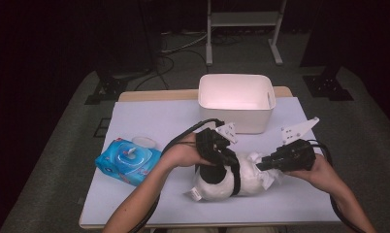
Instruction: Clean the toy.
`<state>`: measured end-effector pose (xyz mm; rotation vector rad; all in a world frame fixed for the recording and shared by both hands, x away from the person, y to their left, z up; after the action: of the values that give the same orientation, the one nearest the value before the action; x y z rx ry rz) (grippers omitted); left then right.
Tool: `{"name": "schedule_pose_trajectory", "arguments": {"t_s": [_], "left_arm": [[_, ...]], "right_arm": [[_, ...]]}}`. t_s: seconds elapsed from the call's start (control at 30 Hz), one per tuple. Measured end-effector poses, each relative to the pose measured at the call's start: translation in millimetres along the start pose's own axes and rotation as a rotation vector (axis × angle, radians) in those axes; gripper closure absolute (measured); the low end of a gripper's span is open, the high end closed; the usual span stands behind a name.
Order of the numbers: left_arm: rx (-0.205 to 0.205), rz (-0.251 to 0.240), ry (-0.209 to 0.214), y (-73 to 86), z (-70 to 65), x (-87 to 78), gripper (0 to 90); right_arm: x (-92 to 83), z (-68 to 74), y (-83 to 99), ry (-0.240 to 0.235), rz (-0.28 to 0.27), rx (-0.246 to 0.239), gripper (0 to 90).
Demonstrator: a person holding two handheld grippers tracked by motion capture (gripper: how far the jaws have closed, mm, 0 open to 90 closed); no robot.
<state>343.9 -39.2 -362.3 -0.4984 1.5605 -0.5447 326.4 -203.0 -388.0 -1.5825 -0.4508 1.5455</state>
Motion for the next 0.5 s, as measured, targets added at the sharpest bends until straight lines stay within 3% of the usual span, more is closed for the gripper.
{"name": "schedule_pose_trajectory", "arguments": {"t_s": [0.1, 0.2, 0.37, 0.5], "left_arm": [[-0.001, -0.002, -0.030, 2.2, 4.9, -4.2, 72.8], [-0.003, 0.006, -0.028, 4.0, 3.5, -5.1, 72.7], [0.014, 0.023, -0.005, 14.8, -11.7, -3.5, 71.5], [0.011, 0.015, 0.021, 21.7, -19.1, -4.6, 71.1]], "right_arm": [[7.1, 0.4, -3.2, -0.013, -0.010, 0.006, 81.0], [12.4, 5.3, -2.4, -0.034, -0.001, 0.000, 81.0], [22.4, 24.8, -1.2, -0.080, 0.043, -0.037, 80.8], [19.1, 19.9, -7.5, -0.042, 0.024, -0.034, 80.8]]}}
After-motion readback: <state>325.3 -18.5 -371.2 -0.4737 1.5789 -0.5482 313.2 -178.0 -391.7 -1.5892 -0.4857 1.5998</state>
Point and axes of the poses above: each handheld gripper's, and its own axes: x roughly forward along the jaws, y roughly out of its underside, z roughly to its left, the point moved 7 cm from there along x, roughly forward along the jaws, and after that the axes turned 6 degrees about y, right-handed, at the moved point
